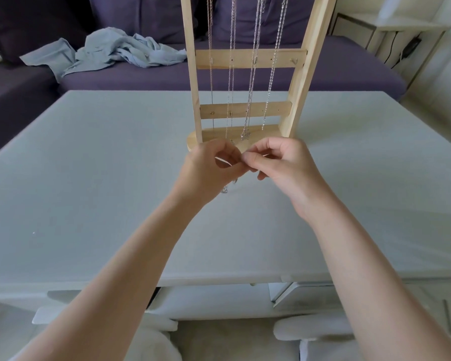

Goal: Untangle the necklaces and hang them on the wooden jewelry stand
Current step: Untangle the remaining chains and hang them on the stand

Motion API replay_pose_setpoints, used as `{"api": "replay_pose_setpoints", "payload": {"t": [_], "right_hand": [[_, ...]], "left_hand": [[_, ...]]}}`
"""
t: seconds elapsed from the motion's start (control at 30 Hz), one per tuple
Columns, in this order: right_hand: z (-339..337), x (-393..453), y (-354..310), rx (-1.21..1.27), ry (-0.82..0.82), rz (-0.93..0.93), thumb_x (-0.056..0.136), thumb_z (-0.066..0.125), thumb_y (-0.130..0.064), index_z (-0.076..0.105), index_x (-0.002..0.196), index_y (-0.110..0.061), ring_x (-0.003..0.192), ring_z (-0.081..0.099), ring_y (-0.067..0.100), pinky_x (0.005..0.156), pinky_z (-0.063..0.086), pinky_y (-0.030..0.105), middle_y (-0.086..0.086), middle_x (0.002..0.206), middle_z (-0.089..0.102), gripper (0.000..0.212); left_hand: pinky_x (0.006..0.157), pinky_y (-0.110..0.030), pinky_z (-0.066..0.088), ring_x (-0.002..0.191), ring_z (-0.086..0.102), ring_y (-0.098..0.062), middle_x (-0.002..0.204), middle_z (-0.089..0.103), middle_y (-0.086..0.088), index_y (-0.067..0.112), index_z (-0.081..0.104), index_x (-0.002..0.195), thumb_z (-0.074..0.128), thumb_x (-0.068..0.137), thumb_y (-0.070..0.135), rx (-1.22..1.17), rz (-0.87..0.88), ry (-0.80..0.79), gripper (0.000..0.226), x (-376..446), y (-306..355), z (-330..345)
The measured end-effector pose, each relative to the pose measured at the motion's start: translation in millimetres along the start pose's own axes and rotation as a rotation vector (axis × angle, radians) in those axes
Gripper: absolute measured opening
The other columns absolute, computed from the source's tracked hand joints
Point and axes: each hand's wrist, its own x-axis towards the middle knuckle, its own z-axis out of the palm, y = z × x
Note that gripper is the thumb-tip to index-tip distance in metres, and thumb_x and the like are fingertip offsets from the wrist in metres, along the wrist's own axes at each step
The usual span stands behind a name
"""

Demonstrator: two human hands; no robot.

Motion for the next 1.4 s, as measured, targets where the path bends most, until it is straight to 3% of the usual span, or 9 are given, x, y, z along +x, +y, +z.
{"api": "replay_pose_setpoints", "payload": {"t": [0.13,0.5,0.67,0.77,0.87,0.97,1.03,1.23,1.4], "right_hand": [[-3,0,0,-0.023,0.019,0.023,0.082,0.066,-0.007,0.063,0.068,-0.018,0.054,0.053,0.004,0.055,0.045,0.015,-0.004,0.062,0.063,0.018],[-17,-4,3,-0.021,-0.028,0.112,0.083,0.062,-0.004,0.063,0.077,-0.006,0.051,0.055,0.007,0.054,0.045,0.018,-0.005,0.055,0.062,0.007],[-26,-6,0,0.065,-0.074,0.131,0.084,0.067,-0.008,0.066,0.081,-0.009,0.05,0.048,0.007,0.052,0.04,0.016,-0.003,0.058,0.058,0.003],[-31,-7,0,0.018,-0.163,0.135,0.081,0.07,-0.01,0.069,0.083,-0.014,0.058,0.052,0.004,0.056,0.04,0.016,-0.004,0.068,0.064,0.005],[-34,-8,3,0.048,-0.144,0.146,0.082,0.068,-0.007,0.07,0.078,-0.014,0.061,0.056,0.005,0.057,0.043,0.016,-0.004,0.066,0.066,0.008],[-36,-8,4,0.234,-0.072,0.22,0.086,0.063,-0.004,0.067,0.079,-0.008,0.059,0.062,0.011,0.054,0.047,0.016,0.001,0.063,0.065,0.009],[-37,-8,3,0.295,-0.038,0.253,0.088,0.061,-0.003,0.065,0.079,-0.007,0.057,0.064,0.013,0.052,0.047,0.016,0.001,0.062,0.065,0.01],[-36,-7,2,0.365,0.001,0.285,0.089,0.058,-0.003,0.062,0.084,-0.004,0.067,0.068,0.019,0.054,0.05,0.018,0.009,0.077,0.068,0.007],[-33,-8,1,0.322,-0.01,0.289,0.091,0.056,-0.004,0.059,0.084,-0.006,0.059,0.067,0.018,0.05,0.049,0.018,0.006,0.067,0.069,0.008]], "left_hand": [[0.056,-0.01,0.042,0.055,0.057,0.004,0.066,0.063,0.01,0.021,0.061,0.07,0.074,0.079,0.014,0.05,0.057,-0.03,0.017,0,2,2],[0.055,-0.011,0.047,0.055,0.061,0.0,0.055,0.066,0.009,0.013,0.065,0.072,0.072,0.081,0.012,-0.085,-0.058,-0.189,0.011,-4,9,4],[0.081,-0.023,0.051,0.076,0.063,-0.008,0.074,0.066,0.004,0.013,0.063,0.083,0.059,0.09,0.016,-0.403,-0.273,-0.272,0.009,-3,11,-1],[0.087,-0.03,0.054,0.07,0.064,-0.013,0.07,0.061,0.0,0.011,0.058,0.08,0.052,0.094,0.013,-0.672,-0.386,-0.319,0.015,-2,15,-3],[0.072,-0.027,0.058,0.055,0.054,-0.011,0.063,0.053,0.001,0.01,0.054,0.078,0.053,0.094,0.012,-0.707,-0.405,-0.287,0.016,-1,16,-2],[0.052,-0.018,0.05,0.051,0.049,-0.009,0.065,0.052,0.0,0.01,0.055,0.078,0.054,0.094,0.012,-0.678,-0.405,-0.258,0.016,-1,14,0],[0.047,-0.016,0.044,0.05,0.048,-0.008,0.067,0.053,0.0,0.01,0.055,0.079,0.054,0.094,0.012,-0.663,-0.398,-0.261,0.015,-1,13,0],[0.05,-0.014,0.043,0.055,0.046,-0.006,0.066,0.052,0.002,0.012,0.059,0.081,0.059,0.089,0.005,-0.59,-0.412,-0.335,0.01,-1,11,1],[0.056,-0.013,0.046,0.055,0.046,-0.005,0.065,0.048,0.002,0.013,0.064,0.086,0.063,0.085,0.001,-0.385,-0.379,-0.341,0.012,-1,10,4]]}}
